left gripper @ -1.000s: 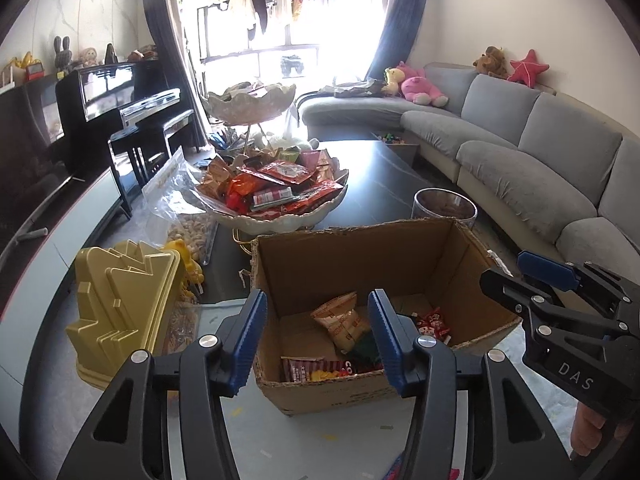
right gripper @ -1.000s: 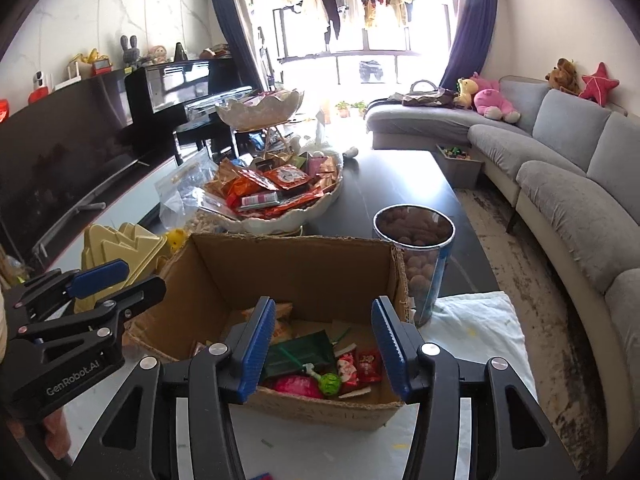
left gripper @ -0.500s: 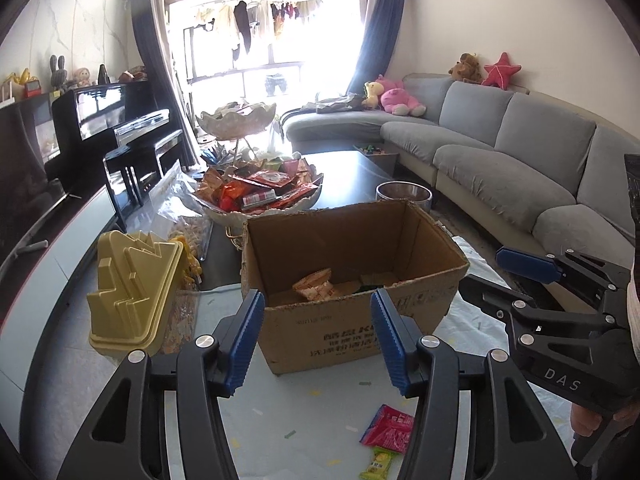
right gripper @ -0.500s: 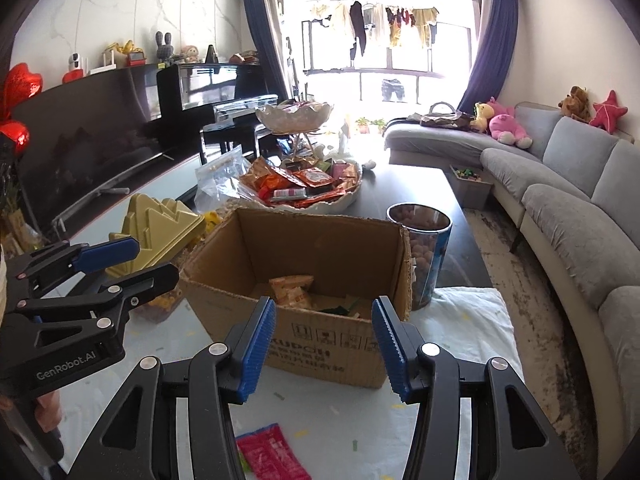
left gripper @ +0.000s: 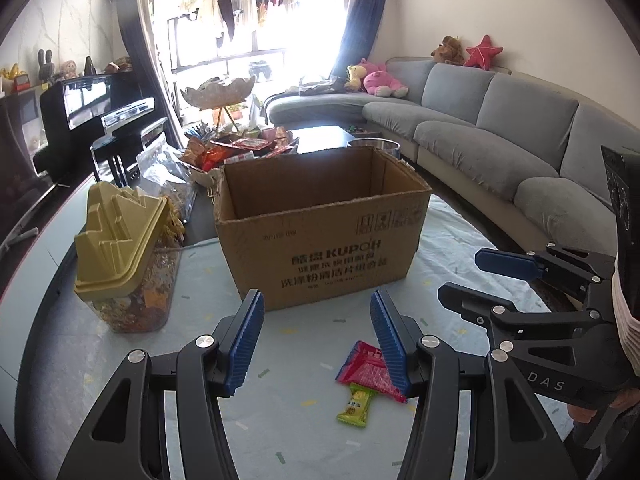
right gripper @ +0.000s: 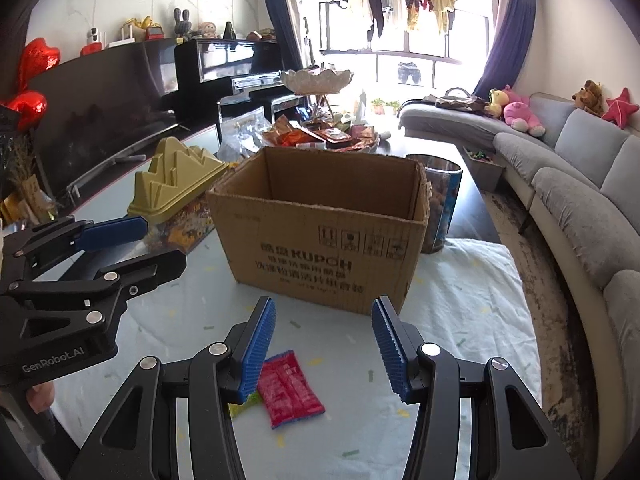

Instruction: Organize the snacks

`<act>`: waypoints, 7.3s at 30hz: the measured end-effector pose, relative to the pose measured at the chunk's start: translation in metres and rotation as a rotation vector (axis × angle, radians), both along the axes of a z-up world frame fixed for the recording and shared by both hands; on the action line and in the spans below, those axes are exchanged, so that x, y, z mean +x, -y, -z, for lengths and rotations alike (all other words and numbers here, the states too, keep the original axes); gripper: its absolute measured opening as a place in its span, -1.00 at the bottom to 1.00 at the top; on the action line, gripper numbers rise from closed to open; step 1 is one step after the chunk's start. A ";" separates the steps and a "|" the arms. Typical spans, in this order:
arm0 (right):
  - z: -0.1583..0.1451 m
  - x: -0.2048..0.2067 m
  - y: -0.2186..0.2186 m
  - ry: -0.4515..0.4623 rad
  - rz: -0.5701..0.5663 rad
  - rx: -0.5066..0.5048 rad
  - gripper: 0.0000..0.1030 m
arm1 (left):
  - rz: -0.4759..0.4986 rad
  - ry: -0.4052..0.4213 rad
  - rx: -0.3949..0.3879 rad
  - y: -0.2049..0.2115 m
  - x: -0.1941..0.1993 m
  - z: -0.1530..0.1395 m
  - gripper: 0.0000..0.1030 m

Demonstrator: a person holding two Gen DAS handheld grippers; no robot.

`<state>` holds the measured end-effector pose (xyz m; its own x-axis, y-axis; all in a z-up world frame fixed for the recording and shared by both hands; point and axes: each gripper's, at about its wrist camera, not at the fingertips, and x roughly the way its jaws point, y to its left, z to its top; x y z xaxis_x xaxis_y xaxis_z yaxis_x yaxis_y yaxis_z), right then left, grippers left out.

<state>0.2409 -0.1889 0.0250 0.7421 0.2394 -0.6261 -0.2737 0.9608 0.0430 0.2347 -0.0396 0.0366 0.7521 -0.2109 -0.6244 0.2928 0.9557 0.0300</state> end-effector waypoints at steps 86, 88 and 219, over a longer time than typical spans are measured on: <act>0.114 0.020 -0.053 -0.310 -0.123 -0.133 -0.14 | -0.074 -0.230 -0.146 -0.037 -0.005 0.103 -0.60; 0.107 0.017 -0.050 -0.295 -0.119 -0.117 -0.14 | -0.069 -0.211 -0.145 -0.036 -0.008 0.096 -0.60; -0.035 -0.136 0.005 0.219 0.245 -0.016 0.81 | -0.226 0.208 -0.031 -0.033 -0.124 -0.025 1.00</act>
